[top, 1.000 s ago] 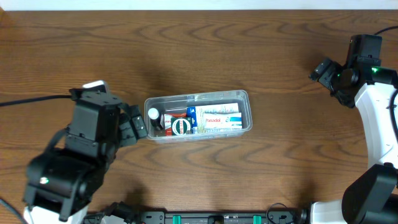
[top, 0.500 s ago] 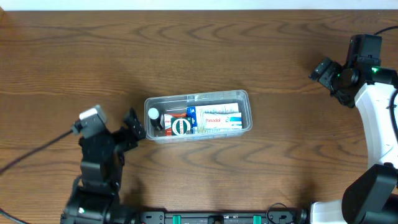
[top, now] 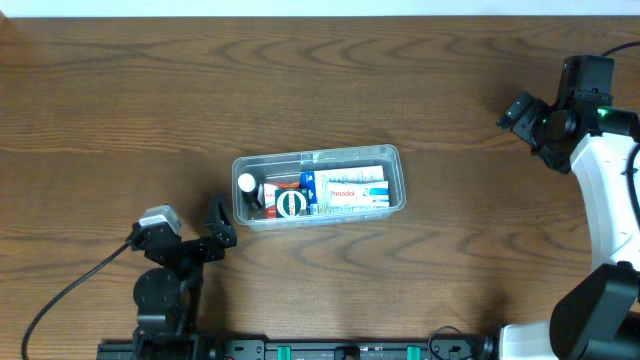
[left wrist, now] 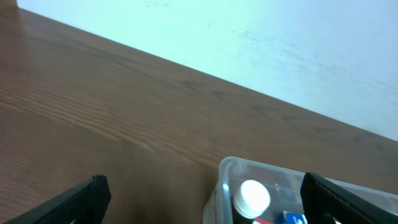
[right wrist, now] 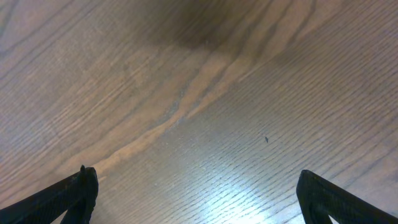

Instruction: Pack container

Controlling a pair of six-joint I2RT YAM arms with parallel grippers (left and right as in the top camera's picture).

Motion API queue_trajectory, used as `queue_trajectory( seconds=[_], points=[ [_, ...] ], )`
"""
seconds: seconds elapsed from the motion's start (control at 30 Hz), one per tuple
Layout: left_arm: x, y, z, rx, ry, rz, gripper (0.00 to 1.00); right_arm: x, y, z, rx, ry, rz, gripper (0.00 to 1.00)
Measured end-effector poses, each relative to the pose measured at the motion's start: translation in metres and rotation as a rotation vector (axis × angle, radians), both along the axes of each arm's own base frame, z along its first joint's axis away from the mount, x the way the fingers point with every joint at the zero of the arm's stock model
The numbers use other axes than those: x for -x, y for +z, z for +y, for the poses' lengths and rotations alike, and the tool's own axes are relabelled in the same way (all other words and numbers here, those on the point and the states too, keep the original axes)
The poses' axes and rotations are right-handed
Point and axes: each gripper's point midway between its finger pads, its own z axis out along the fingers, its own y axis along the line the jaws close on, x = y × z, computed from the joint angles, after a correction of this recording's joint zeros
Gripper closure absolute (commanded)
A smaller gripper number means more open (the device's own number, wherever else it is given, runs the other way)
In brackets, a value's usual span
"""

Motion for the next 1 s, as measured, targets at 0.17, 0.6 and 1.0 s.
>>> queue_trajectory(
  seconds=[0.17,0.6,1.0],
  points=[
    [-0.001,-0.023,0.005,-0.002,0.018,-0.001,0.02,0.000,0.000,0.000,0.000,0.000,0.000,0.01],
    [0.000,-0.017,0.011,-0.068,0.028,-0.063,0.02,0.000,0.000,0.000,0.000,0.000,0.000,0.01],
    [-0.001,-0.020,0.011,-0.092,0.024,-0.051,0.02,0.000,0.000,0.000,0.000,0.000,0.000,0.01]
  ],
)
